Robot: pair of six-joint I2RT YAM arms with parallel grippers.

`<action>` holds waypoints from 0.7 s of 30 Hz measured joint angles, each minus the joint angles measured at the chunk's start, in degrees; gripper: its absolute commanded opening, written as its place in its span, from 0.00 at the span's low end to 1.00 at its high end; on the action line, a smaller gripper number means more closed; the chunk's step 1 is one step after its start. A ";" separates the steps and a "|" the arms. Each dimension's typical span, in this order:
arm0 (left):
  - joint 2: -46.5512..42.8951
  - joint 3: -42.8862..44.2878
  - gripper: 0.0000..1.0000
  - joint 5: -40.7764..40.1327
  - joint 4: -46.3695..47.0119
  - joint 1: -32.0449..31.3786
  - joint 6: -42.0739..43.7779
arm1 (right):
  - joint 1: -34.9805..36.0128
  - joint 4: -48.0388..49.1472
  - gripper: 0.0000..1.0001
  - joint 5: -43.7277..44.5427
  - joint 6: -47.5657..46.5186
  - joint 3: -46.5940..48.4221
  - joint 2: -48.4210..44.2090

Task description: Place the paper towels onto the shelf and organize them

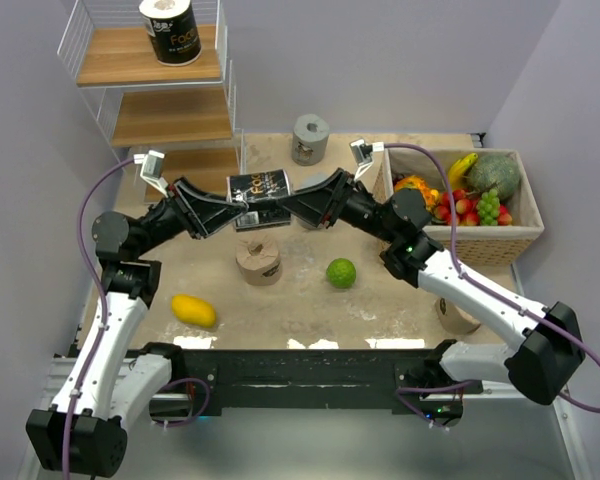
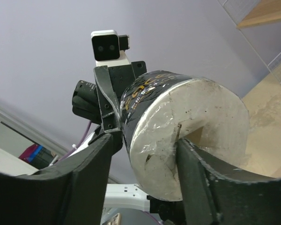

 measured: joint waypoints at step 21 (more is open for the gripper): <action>10.91 54.23 0.35 -45.29 -62.34 -0.15 41.16 | 0.20 -30.23 0.99 17.84 -15.96 0.90 -23.19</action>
